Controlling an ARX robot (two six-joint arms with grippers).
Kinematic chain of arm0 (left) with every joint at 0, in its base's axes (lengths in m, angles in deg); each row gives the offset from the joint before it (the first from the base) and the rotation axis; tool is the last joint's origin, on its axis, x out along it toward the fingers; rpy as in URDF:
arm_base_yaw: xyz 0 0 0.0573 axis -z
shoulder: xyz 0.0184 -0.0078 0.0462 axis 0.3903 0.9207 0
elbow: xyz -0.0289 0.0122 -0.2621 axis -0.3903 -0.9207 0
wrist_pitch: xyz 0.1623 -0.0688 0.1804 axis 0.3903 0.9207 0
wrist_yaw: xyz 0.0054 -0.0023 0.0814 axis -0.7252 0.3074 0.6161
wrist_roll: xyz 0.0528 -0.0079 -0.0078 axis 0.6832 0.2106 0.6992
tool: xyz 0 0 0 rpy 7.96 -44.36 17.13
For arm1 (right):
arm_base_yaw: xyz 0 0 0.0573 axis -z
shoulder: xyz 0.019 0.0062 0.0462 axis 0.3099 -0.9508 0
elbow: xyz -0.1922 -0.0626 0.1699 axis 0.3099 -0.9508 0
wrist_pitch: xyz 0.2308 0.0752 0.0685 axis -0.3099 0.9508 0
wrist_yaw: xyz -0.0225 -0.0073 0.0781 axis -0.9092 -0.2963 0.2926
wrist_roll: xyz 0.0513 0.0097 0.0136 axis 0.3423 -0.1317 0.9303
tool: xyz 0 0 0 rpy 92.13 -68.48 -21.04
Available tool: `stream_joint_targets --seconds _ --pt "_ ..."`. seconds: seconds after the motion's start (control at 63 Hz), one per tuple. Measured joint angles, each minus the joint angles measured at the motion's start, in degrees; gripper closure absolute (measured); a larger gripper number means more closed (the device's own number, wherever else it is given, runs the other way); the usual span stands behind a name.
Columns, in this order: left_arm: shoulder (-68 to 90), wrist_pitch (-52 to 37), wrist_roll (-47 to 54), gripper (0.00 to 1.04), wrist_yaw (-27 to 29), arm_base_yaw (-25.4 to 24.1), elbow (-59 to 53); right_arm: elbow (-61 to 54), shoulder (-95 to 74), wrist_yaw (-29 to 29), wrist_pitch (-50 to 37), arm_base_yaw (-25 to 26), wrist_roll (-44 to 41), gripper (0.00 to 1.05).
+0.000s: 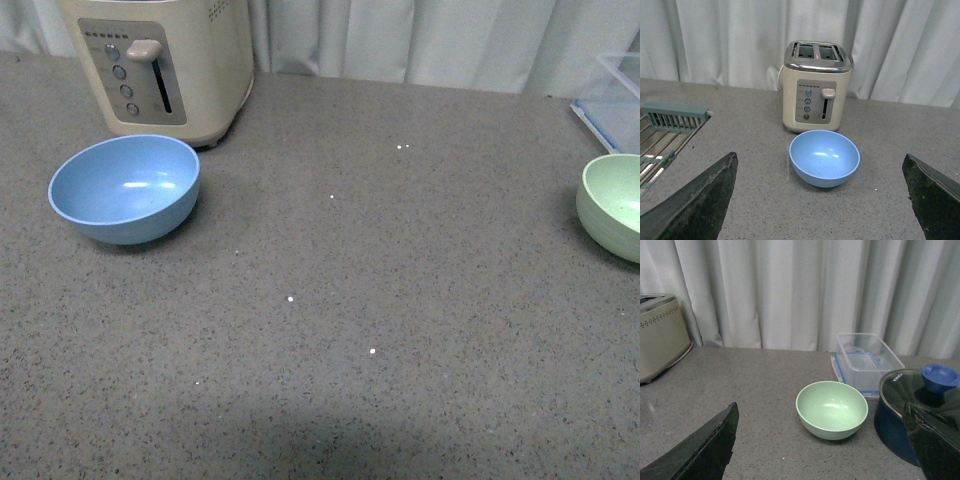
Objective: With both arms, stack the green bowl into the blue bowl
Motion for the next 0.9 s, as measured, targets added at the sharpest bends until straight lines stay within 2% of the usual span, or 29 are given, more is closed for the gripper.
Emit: stream_joint_targets --seconds 0.905 --pt "0.0 0.0 0.0 0.06 0.0 0.0 0.0 0.0 0.0 0.0 0.0 0.0 0.0 0.09"
